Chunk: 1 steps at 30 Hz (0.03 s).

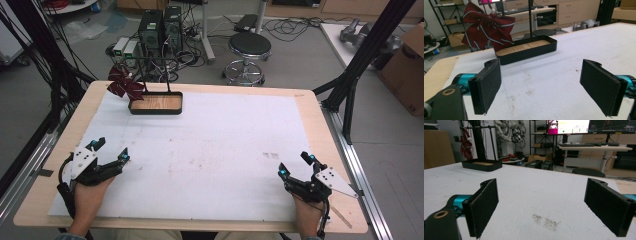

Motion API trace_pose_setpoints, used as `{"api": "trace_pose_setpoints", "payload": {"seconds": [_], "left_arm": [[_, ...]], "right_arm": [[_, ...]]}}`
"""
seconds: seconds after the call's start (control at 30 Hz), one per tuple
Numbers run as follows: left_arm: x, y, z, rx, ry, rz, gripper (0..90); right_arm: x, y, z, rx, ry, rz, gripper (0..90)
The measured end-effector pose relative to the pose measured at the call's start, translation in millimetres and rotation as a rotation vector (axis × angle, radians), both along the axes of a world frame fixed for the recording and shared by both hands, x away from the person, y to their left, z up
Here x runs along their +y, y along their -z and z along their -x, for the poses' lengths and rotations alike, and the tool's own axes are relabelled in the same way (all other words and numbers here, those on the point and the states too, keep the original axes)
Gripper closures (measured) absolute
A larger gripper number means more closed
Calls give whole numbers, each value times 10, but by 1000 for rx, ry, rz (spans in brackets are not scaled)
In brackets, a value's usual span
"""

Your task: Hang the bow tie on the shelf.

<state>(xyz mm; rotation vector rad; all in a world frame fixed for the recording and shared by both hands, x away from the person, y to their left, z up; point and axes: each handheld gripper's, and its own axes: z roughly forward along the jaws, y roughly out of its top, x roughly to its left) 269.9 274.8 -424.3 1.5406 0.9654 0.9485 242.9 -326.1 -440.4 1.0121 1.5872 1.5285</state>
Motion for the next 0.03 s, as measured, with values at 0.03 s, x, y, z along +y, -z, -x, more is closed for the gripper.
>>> {"api": "trace_pose_setpoints", "payload": {"seconds": [0.03], "left_arm": [[-1, 1, -2, 1, 1, 2, 178]], "right_arm": [[-1, 0, 1, 0, 1, 0, 111]]}}
